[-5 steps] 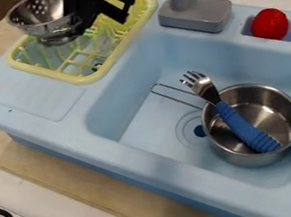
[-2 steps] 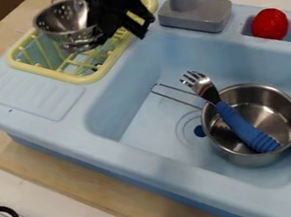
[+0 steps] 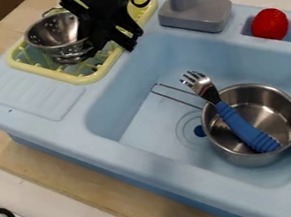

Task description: Move the metal sieve to the basket

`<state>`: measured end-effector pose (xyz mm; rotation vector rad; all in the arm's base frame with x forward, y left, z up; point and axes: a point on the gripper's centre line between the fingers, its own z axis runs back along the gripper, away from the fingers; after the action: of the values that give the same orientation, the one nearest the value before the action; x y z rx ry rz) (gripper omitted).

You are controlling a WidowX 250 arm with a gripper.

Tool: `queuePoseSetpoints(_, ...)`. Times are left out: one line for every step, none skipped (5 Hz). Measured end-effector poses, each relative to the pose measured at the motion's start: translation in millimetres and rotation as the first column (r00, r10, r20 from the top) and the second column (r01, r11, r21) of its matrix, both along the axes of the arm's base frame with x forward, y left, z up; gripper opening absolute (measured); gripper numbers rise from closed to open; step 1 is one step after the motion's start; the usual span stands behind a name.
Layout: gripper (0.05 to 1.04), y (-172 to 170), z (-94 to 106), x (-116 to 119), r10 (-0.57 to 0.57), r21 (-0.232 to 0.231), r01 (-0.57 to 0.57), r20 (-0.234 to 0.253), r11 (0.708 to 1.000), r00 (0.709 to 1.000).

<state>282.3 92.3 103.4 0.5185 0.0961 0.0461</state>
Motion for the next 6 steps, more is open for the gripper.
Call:
queuePoseSetpoints(0.083, 0.0, 1.8, -1.0, 0.023, -0.044, -0.020, 0.063, 0.999, 0.998)
queuePoseSetpoints(0.228, 1.1, 7.5, -2.3, 0.057, -0.116, -0.040, 0.147, 0.992, 0.987)
queuePoseSetpoints(0.467, 4.2, 6.2, -5.5, 0.092, -0.177, -0.065, 0.150, 0.982, 0.984)
queuePoseSetpoints(0.753, 8.9, 10.3, -5.7, 0.133, -0.270, -0.077, 0.196, 0.960, 0.972)
queuePoseSetpoints(0.981, 8.7, 22.7, -2.7, 0.151, -0.327, -0.055, 0.273, 0.943, 0.950)
queuePoseSetpoints(0.997, 1.3, 32.3, -1.6, 0.147, -0.386, -0.006, 0.337, 0.922, 0.930)
